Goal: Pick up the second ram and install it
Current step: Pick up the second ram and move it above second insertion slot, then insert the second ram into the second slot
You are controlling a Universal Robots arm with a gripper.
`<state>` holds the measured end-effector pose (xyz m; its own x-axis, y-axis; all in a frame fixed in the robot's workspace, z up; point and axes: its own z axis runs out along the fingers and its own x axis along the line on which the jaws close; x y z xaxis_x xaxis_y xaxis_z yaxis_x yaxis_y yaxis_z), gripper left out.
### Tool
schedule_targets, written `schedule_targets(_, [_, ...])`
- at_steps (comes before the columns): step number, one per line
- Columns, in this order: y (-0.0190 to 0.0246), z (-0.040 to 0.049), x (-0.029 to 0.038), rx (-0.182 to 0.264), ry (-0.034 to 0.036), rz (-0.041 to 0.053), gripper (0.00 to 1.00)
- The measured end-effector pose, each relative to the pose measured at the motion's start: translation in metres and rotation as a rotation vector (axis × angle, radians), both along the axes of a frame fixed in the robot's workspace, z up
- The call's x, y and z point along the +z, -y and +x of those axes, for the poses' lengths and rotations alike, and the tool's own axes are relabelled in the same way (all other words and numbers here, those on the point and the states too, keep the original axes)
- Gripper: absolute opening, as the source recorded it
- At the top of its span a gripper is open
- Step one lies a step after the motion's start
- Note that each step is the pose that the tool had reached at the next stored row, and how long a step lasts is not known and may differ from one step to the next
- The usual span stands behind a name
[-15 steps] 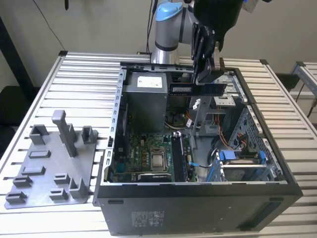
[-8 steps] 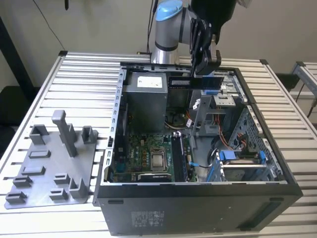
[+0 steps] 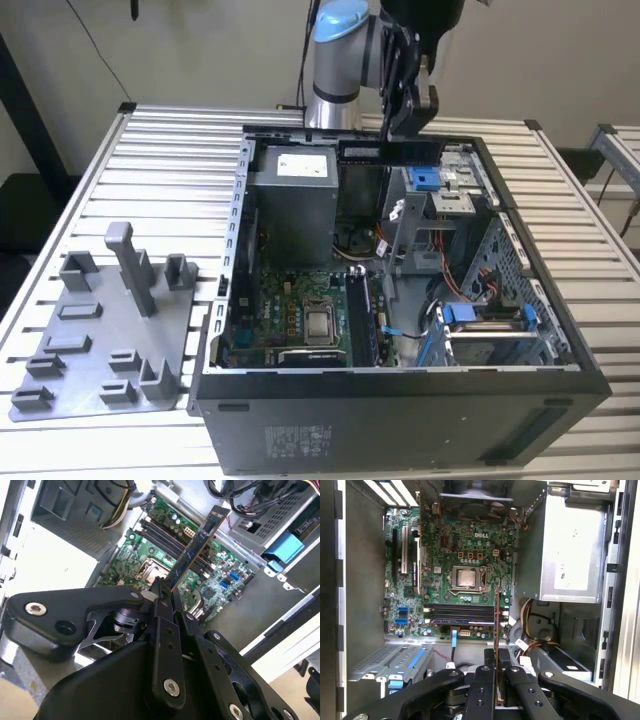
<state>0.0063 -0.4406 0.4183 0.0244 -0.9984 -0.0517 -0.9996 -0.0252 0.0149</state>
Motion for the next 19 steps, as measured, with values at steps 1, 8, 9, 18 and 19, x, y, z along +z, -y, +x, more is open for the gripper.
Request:
schedule_targets(1, [-0.0028,0.0,0.0,0.0,0.0,0.0001,0.14])
schedule_targets(8, [-0.0115,0.0,0.0,0.0,0.0,0.0,0.14])
schedule_targets(9, [-0.0119,0.0,0.0,0.0,0.0,0.0,0.14])
schedule_targets(18, [-0.0125,0.0,0.0,0.0,0.0,0.0001,0.14])
schedule_targets(19, [-0.0126,0.0,0.0,0.0,0.0,0.0001,0.14])
